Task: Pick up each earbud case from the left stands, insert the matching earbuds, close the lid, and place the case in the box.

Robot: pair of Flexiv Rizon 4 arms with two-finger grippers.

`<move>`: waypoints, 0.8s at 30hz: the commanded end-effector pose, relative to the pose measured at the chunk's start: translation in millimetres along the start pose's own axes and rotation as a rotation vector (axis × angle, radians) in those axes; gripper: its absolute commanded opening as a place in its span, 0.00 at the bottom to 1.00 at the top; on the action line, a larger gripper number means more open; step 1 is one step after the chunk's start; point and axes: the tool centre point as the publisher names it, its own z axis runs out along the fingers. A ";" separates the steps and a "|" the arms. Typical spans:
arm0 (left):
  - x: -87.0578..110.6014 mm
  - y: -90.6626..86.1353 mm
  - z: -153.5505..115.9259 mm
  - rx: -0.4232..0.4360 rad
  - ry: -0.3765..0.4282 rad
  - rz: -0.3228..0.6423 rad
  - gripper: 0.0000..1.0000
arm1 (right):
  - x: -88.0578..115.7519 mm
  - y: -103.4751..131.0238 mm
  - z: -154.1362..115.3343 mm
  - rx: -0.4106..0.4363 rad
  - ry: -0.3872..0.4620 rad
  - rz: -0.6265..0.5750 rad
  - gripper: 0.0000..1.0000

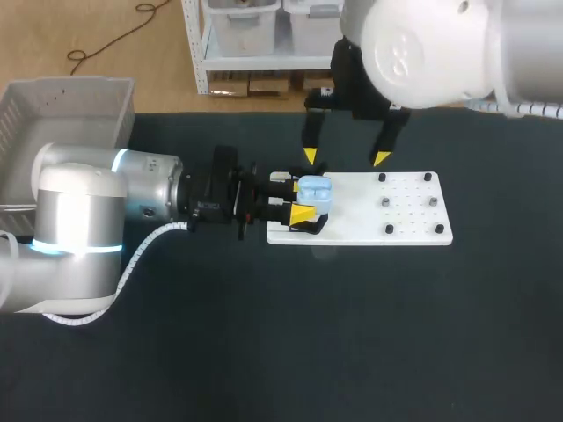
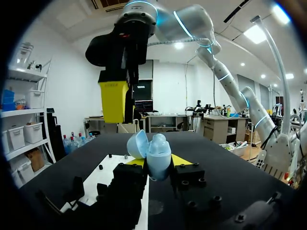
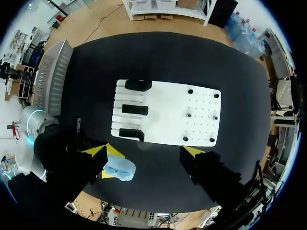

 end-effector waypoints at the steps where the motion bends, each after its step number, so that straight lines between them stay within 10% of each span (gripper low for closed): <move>1: -0.3 -0.5 -0.2 -0.001 0.001 0.000 0.00 | -8.2 0.4 7.6 0.009 0.026 0.010 1.00; 24: -0.3 -0.5 -0.2 -0.001 0.001 0.000 0.00 | 22.8 -9.6 14.7 0.011 0.134 0.023 1.00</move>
